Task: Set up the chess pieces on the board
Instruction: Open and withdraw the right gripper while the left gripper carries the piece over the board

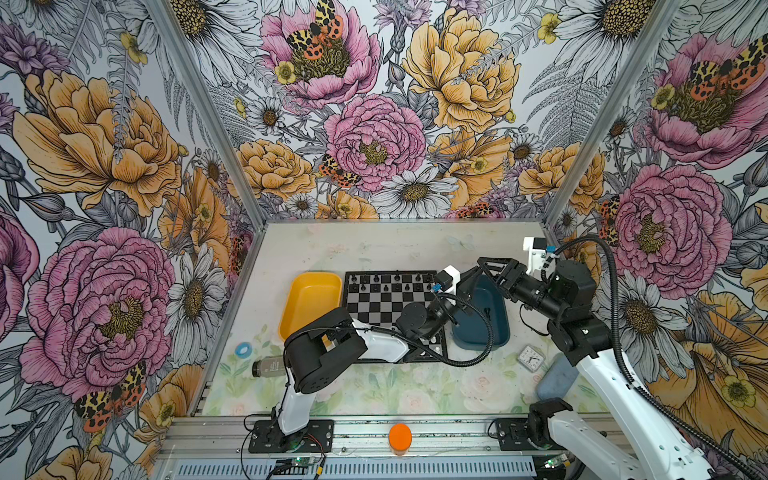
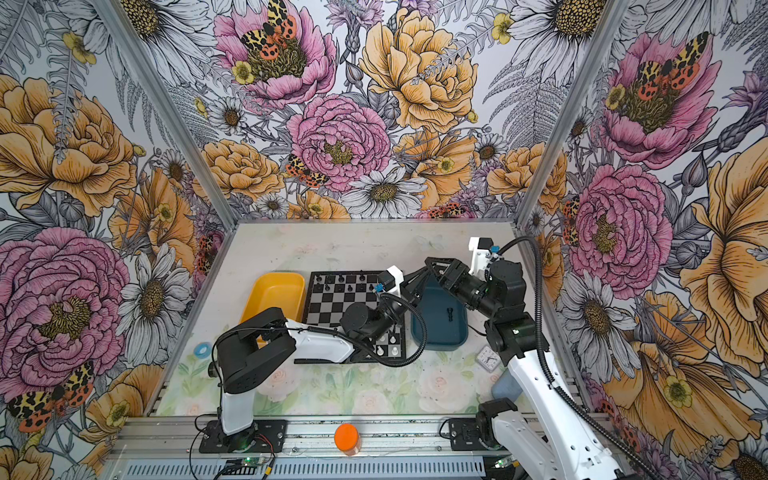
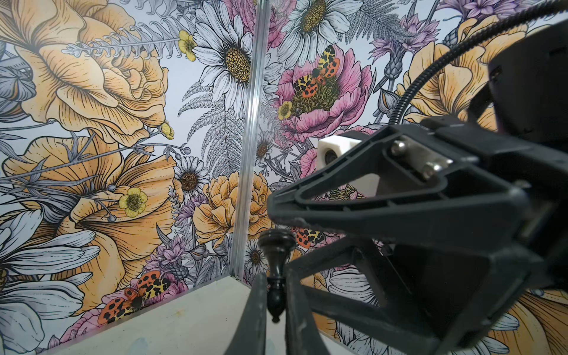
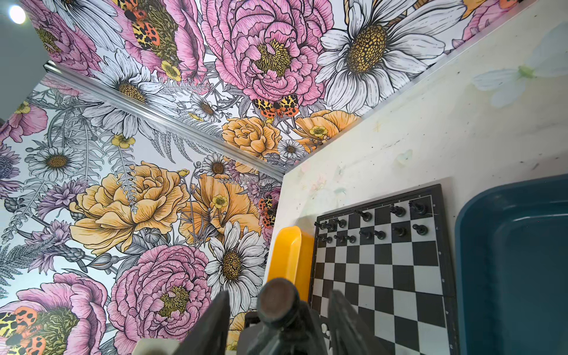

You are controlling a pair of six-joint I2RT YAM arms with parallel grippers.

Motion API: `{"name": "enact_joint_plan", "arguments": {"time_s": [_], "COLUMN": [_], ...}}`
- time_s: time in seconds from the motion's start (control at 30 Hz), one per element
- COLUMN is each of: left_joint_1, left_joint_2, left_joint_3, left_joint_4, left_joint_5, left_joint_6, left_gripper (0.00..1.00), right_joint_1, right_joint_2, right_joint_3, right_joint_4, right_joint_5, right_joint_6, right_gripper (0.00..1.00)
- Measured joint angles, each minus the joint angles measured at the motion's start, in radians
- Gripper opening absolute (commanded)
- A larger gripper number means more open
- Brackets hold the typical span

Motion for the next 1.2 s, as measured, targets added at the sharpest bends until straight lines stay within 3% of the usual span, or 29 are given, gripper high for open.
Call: {"name": "enact_joint_plan", "arguments": {"time_s": [0.23,0.4,0.5,0.6,0.77,0.93,1.2], "left_joint_1": [0.004,0.032,0.072,0.121,0.191,0.226,0.287], "left_joint_2": [-0.023,-0.196,-0.366,-0.495,-0.565,-0.489,-0.217], "left_joint_3": [-0.039,-0.111,-0.094,0.017,0.286,0.597,0.945], "left_joint_4": [-0.014,-0.156,-0.367,-0.666,-1.172,-1.680,-2.238], "left_joint_5": [-0.002,-0.027,-0.048,-0.051,-0.051,-0.053,-0.018], "left_joint_6": [0.000,0.011,0.019,0.019,0.018,-0.011,-0.081], "left_gripper": [0.00,0.00,0.00,0.00,0.00,0.00,0.00], "right_joint_1": [-0.013,-0.045,-0.059,-0.066,-0.071,-0.075,-0.116], "right_joint_2": [-0.015,-0.020,-0.015,0.008,0.076,0.152,0.248], "right_joint_3": [0.000,0.000,0.000,0.000,0.000,0.000,0.000], "right_joint_4": [0.000,0.000,0.000,0.000,0.000,0.000,0.000], "right_joint_5": [0.007,0.009,0.011,0.011,0.011,0.004,-0.019], "right_joint_6": [0.001,-0.002,-0.004,-0.014,-0.034,-0.064,-0.114], "right_gripper": [0.62,0.63,0.62,0.62,0.62,0.61,0.60]}}
